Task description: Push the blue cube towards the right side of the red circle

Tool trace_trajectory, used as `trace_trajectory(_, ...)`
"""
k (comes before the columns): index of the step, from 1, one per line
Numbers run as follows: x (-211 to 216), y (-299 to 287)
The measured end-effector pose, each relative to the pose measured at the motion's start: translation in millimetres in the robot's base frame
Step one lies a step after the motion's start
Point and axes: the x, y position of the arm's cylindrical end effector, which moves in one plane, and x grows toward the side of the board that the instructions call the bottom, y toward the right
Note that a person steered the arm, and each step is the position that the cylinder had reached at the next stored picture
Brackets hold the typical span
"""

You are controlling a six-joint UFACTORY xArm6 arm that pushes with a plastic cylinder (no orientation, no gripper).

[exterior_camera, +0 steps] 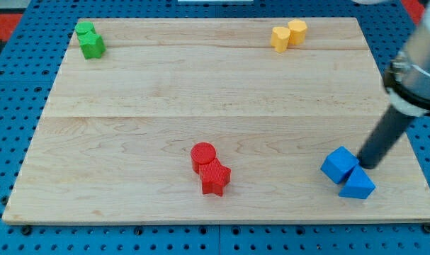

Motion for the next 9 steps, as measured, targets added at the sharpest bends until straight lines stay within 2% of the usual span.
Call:
trace_trajectory(1,-5,-48)
trace_trajectory(2,-3,15)
trace_trajectory(3,1,-1)
trace_trajectory(5,23,-75)
trace_trajectory(7,57,-95)
trace_trajectory(8,29,-142)
trace_trajectory(9,18,-151)
